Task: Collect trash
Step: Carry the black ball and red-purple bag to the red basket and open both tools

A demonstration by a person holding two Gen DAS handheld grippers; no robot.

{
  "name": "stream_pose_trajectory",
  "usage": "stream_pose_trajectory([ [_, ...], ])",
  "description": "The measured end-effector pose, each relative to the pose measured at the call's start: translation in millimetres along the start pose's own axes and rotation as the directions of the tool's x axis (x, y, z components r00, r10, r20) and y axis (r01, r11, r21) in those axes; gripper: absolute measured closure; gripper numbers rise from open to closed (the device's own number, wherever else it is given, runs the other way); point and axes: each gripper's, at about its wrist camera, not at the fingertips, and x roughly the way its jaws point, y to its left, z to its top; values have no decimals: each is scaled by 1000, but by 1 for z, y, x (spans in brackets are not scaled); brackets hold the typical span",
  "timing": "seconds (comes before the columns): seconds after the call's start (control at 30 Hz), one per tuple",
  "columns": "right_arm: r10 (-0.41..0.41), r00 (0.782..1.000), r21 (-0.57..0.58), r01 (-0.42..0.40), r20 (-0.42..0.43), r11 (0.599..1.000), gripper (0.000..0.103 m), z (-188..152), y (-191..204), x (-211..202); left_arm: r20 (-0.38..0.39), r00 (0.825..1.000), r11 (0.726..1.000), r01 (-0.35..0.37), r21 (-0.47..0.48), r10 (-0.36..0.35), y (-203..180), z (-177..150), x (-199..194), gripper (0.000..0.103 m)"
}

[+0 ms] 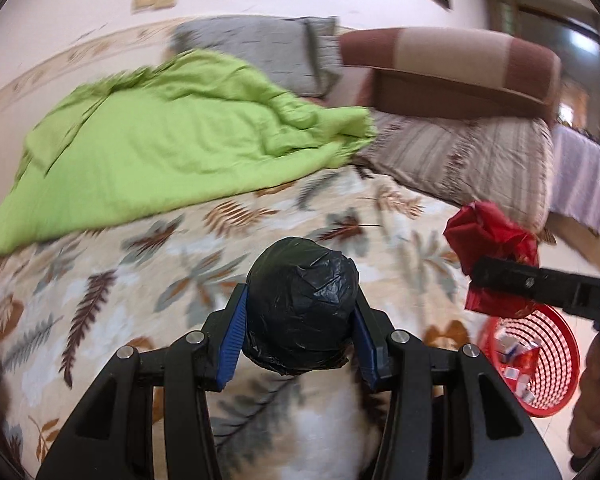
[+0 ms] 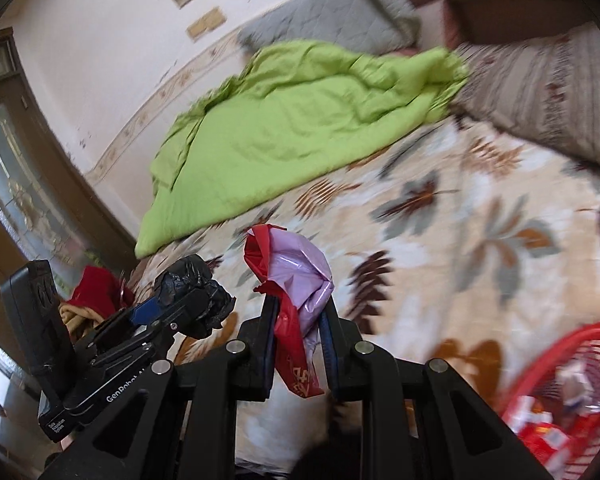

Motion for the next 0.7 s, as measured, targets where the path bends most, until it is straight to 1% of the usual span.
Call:
stream_pose_trajectory([
  [0.17,-85,995,18,84,47,996,82,-2,-22,-48,-1,998,994,67,86,-68,-49,9,1,56],
  [0.3,-153,986,61,149,71,987,81,-5,-46,-82,-7,993,982,122,144,-122,-85,14,4,56],
  [0.5,-234,969,118,223,85,968,81,-12,-76,-115,-19,983,960,180,213,-180,-129,18,8,56],
  [0.7,-282,956,172,266,79,949,81,-23,-100,-136,-51,973,936,229,268,-223,-166,15,16,56],
])
